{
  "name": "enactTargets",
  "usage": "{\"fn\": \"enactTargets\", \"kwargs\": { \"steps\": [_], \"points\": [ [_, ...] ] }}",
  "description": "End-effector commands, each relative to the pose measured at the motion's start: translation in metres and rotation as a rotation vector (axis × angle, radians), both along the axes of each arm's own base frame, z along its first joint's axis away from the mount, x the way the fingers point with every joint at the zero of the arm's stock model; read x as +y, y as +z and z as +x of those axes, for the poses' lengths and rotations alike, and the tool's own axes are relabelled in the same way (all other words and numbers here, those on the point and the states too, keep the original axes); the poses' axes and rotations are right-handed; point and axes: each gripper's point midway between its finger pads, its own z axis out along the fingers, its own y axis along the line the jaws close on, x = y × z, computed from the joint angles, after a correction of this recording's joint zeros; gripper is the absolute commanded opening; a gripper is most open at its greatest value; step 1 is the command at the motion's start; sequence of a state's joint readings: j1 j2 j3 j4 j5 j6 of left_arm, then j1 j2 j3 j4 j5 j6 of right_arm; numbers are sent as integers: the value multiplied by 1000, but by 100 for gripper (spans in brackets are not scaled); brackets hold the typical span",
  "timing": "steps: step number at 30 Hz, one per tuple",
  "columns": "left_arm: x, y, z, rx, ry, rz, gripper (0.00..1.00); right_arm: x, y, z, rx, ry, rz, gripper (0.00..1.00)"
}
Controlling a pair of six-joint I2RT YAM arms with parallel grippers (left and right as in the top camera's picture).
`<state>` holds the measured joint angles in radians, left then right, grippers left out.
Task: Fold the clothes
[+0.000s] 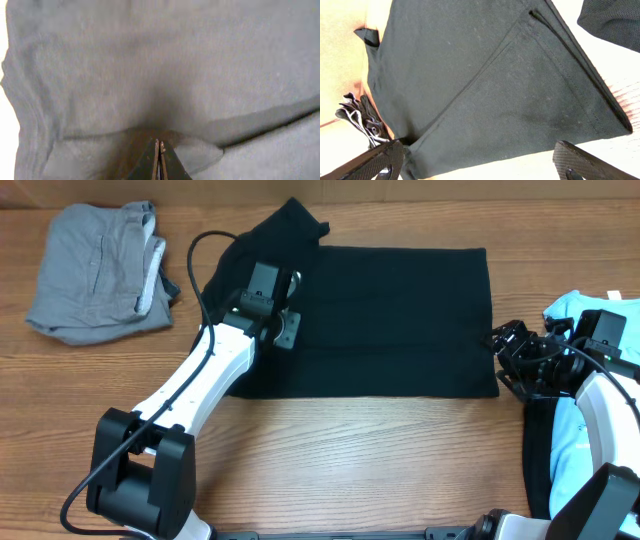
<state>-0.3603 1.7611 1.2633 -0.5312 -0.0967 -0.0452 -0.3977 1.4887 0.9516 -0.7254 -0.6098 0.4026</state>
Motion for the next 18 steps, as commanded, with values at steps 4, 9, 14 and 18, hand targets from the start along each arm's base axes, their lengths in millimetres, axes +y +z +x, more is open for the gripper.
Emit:
{"fn": "enactTargets", "kwargs": {
  "steps": [4,9,14,18],
  "points": [
    [-10,-4,7,-2,-25,-16,8,-2,10,6,-37,11,-25,99],
    [-25,-10,7,18,-39,-95,5,-2,10,6,-37,11,-25,99],
    [-26,-13,6,34,-13,-116,9,-1,10,5,-32,11,-23,99],
    [-16,-26,-19,148,-29,-59,34,0,7,1,-9,11,-16,100]
  ]
}}
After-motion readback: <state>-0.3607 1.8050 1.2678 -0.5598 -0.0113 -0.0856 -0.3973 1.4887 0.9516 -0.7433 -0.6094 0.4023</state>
